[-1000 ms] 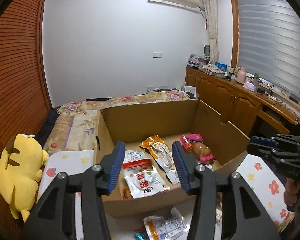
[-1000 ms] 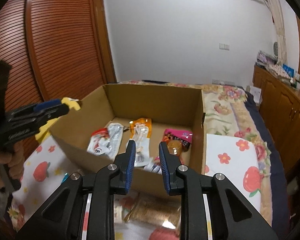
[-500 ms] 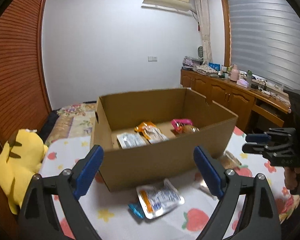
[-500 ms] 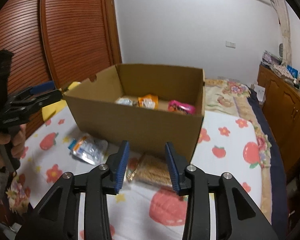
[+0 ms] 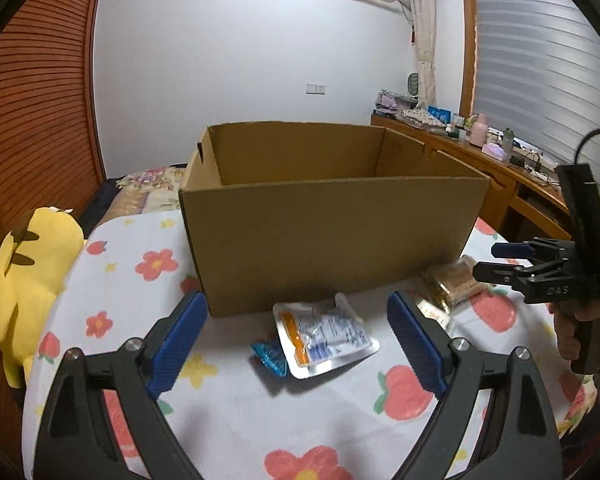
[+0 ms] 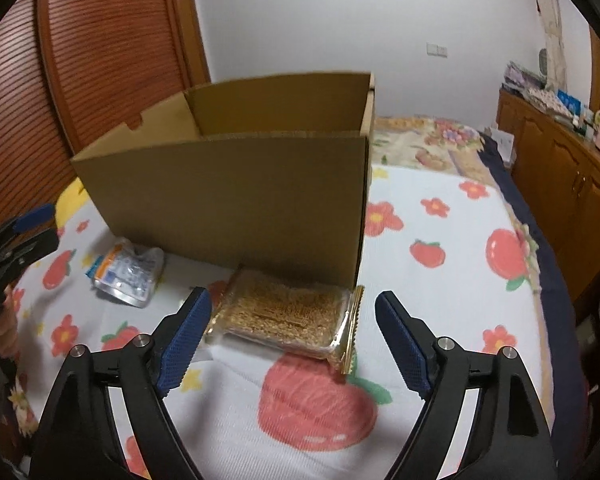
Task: Organize snacks
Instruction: 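Withdraw both open tools from the box toward the remaining snacks, then grasp the clear sesame candy bar with the right tool while the left tool grasps the silver-and-orange pouch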
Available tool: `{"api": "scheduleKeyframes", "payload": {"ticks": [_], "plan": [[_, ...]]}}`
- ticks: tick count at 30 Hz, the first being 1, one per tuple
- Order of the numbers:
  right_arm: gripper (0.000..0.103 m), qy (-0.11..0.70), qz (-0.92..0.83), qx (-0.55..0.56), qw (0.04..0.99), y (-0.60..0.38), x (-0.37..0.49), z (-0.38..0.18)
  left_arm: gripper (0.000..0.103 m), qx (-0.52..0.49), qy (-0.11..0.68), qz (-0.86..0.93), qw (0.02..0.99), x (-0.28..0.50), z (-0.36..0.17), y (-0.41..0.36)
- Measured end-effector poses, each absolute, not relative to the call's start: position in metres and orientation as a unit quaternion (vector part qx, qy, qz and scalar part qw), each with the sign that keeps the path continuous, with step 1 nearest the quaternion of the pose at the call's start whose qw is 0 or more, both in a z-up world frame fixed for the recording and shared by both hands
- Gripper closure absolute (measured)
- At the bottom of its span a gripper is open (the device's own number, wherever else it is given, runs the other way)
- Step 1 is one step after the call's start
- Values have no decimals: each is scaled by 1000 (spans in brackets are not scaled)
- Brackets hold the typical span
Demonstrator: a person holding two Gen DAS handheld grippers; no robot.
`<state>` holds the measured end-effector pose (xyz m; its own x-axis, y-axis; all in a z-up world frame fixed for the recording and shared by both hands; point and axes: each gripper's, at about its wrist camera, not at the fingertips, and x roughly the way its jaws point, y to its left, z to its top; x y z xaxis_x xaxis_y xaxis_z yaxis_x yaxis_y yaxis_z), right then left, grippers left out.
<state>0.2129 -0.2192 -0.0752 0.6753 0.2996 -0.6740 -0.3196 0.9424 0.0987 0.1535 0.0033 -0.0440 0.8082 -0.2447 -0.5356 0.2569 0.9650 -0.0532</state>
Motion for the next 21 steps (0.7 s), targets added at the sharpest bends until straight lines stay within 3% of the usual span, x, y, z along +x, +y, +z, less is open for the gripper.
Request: {"api": "scheduleKeyframes", "payload": {"ticks": [21], "plan": [[1,413,132,-29,901,-197,244,-101,11,23,292,-120,949,150,-58,2]]}}
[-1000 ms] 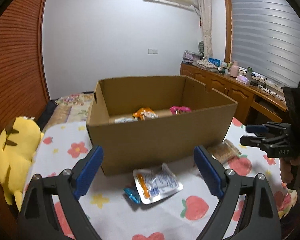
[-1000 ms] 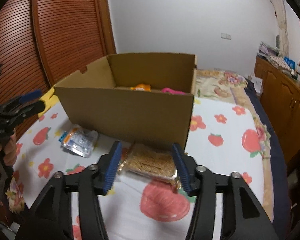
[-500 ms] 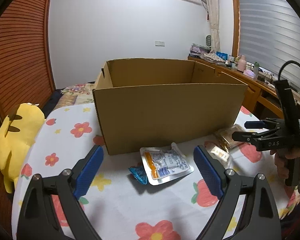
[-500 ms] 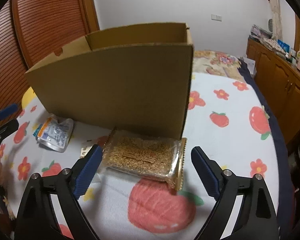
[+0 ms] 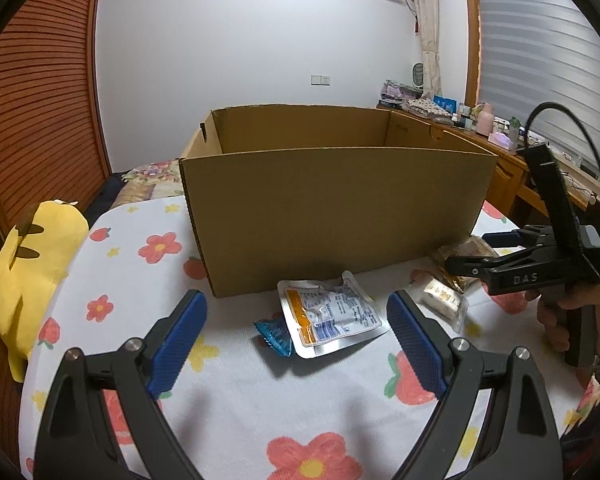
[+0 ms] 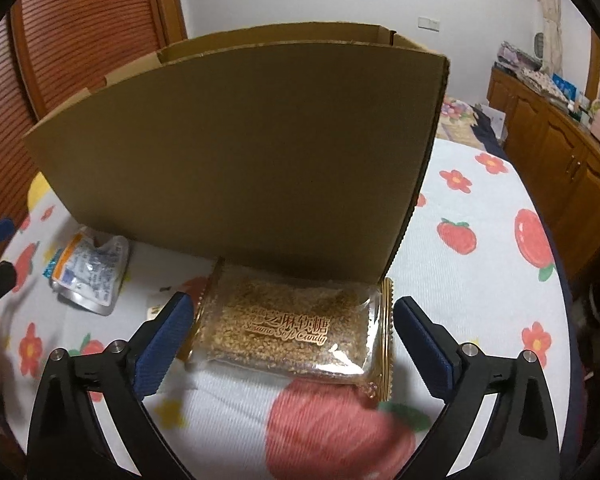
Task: Organize snacks
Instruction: 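Grasp the clear sesame candy bar with the right tool while the left tool grasps the silver-and-orange pouch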
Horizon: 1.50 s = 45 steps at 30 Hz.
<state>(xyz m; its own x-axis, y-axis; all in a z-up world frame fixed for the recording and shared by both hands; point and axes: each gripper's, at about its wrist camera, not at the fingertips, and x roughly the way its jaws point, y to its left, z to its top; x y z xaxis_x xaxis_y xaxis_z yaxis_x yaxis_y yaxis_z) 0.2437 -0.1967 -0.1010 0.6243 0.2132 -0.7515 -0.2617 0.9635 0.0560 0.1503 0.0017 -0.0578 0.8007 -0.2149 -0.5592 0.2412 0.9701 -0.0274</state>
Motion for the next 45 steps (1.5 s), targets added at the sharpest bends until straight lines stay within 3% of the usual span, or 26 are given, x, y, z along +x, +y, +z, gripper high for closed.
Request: {"api": "scheduleKeyframes", "payload": {"ticks": [17,25,45], "plan": [[3,442,133,-12,887,-203,257,-106,11,24,331,-118,936,178,-65,-17],[17,444,147,-25,884,-208,240,-100,12,19,364,-116,924,197,-75,-22],[12,429,146,-35,891,-206,227,-107,14,40,432,-117,894,227,-101,-30]]}}
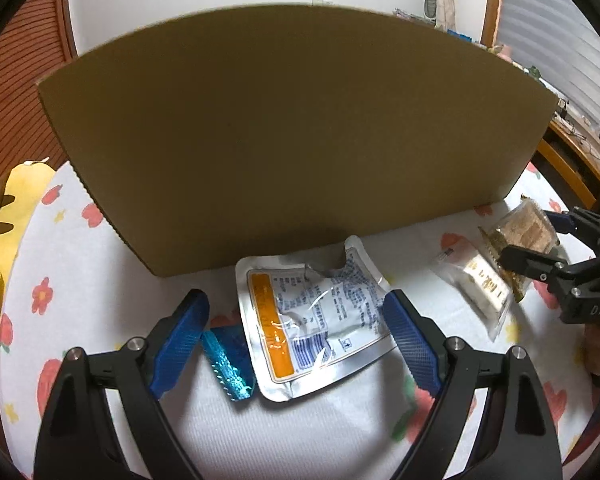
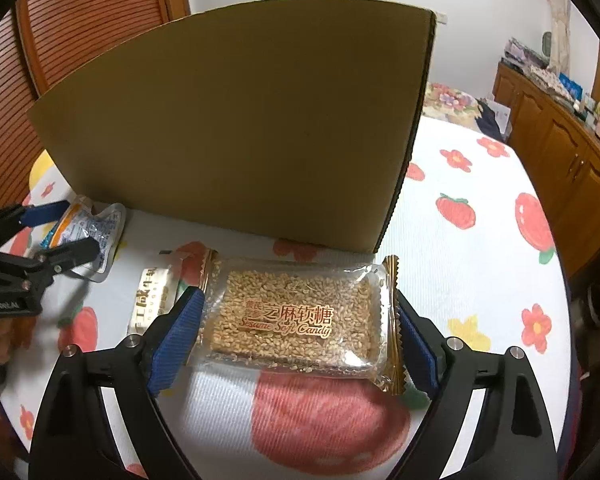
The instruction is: Organize snacks
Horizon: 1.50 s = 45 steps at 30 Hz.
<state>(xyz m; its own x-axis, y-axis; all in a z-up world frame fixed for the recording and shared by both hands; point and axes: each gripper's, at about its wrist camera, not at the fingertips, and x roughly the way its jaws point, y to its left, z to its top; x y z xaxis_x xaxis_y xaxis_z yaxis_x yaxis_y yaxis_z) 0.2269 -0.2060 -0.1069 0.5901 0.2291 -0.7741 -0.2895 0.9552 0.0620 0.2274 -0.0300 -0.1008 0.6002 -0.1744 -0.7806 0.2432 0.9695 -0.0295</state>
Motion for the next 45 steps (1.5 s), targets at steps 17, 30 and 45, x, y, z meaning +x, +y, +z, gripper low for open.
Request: {"api": "scheduleKeyframes", "payload": {"ticks": [17,30,45], "plan": [[11,429,144,-36,891,-208,231,-107,75,14,393,-161,905,200,-87,-22],[11,429,144,-36,891,-207,231,-107,98,1,351,-203,914,165,-60,-24],[12,428,145,-35,892,-206,231,-107,103,-3,327,-199,924,145,-52,-23]]}}
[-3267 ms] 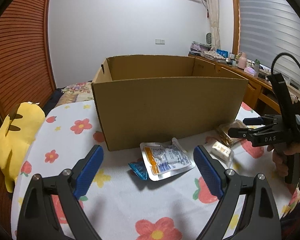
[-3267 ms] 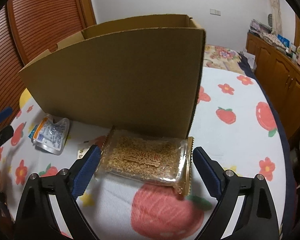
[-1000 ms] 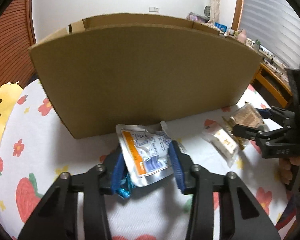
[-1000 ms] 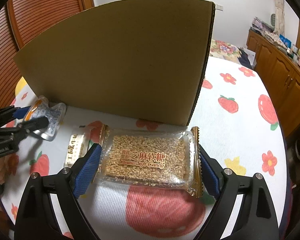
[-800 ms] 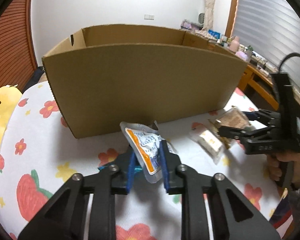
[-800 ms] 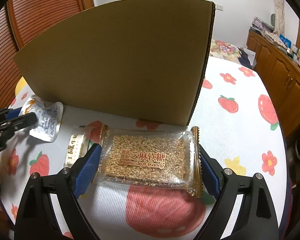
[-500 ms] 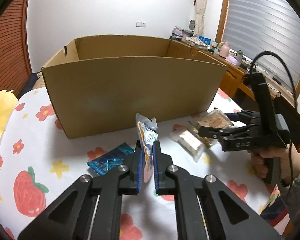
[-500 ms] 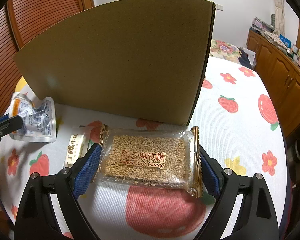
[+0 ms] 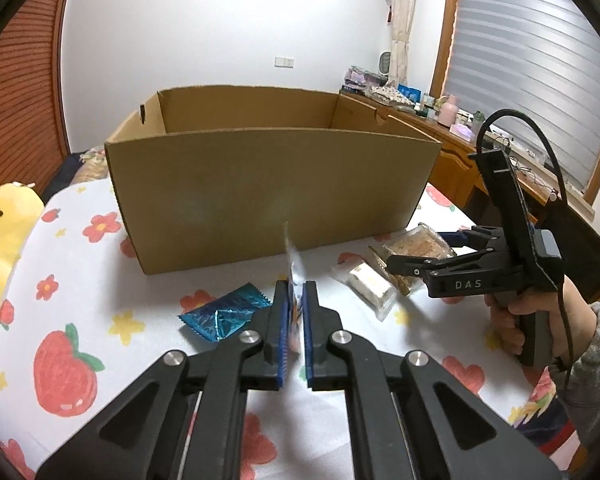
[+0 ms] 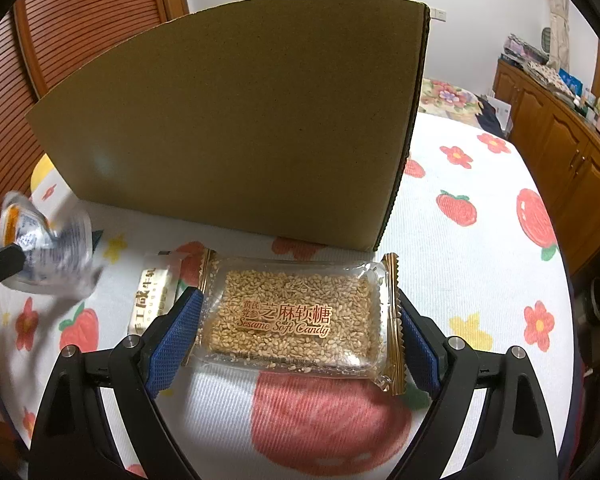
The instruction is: Organize snacks
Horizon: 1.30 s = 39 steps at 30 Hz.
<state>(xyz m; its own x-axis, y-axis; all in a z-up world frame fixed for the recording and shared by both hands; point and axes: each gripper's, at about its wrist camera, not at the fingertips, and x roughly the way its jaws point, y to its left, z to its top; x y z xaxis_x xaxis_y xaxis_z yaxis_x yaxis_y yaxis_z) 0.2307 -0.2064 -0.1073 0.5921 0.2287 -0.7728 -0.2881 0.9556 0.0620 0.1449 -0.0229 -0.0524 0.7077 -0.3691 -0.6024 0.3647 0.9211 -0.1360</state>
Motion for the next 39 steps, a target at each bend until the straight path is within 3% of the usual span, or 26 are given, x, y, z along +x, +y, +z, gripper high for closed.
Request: {"api": "scheduleKeyframes", "payload": {"ticks": [11,39], "plan": [[23,425,152,-35,892,-204,225,-103,103,20,314,-201,928,135,-51,-28],[23,328,181,-10,927,-221,163,-31,103,4,237,-195,952,132,11,-13]]}}
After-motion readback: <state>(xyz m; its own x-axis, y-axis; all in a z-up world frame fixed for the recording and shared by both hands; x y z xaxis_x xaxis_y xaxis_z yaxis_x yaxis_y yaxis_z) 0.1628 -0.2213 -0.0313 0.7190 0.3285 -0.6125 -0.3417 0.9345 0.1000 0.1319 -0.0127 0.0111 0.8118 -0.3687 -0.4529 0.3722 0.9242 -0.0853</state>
